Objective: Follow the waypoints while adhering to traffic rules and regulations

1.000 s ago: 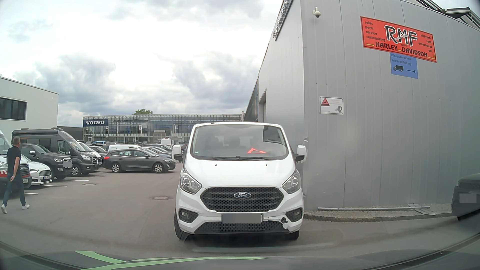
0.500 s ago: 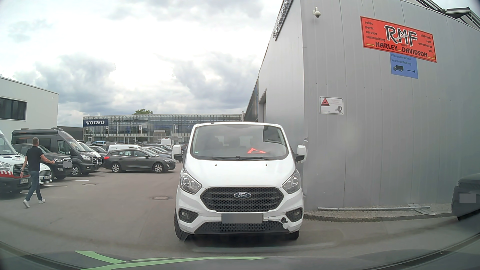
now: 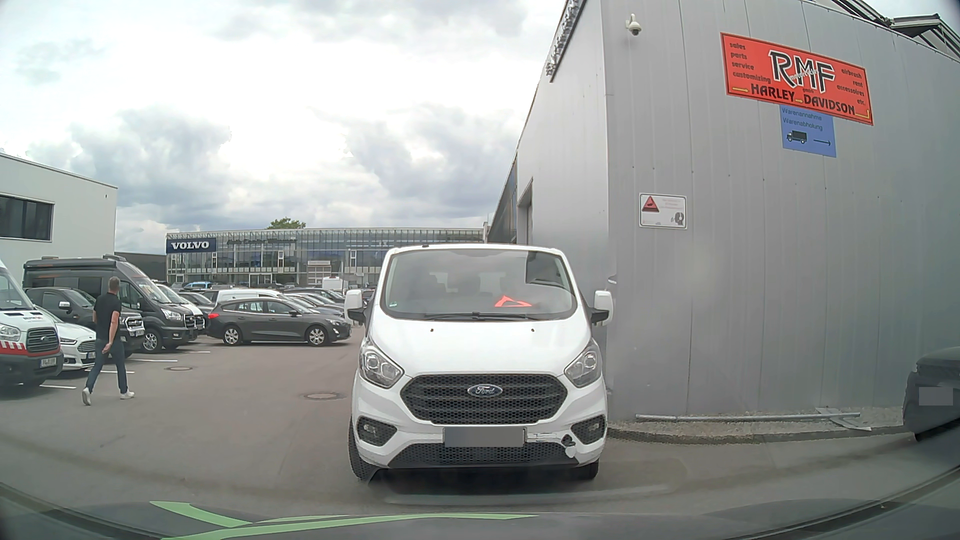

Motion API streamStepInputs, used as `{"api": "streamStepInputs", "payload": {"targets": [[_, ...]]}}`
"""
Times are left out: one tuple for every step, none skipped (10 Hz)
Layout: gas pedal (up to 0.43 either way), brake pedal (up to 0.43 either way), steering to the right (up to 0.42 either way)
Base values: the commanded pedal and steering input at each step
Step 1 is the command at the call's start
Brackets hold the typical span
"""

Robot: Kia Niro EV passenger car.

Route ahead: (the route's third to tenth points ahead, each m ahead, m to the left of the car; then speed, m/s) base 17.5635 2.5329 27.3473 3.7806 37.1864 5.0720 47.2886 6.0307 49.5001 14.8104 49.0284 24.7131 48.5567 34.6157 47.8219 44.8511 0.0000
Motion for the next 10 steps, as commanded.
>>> {"api": "streamStepInputs", "payload": {"targets": [[0.000,0.409,-0.462],[0.000,0.409,-0.462],[0.000,0.409,-0.462],[0.000,0.409,-0.462],[0.000,0.409,-0.462],[0.000,0.409,-0.462],[0.000,0.409,-0.462],[0.000,0.415,-0.462],[0.000,0.409,-0.463],[0.000,0.409,-0.462]]}}
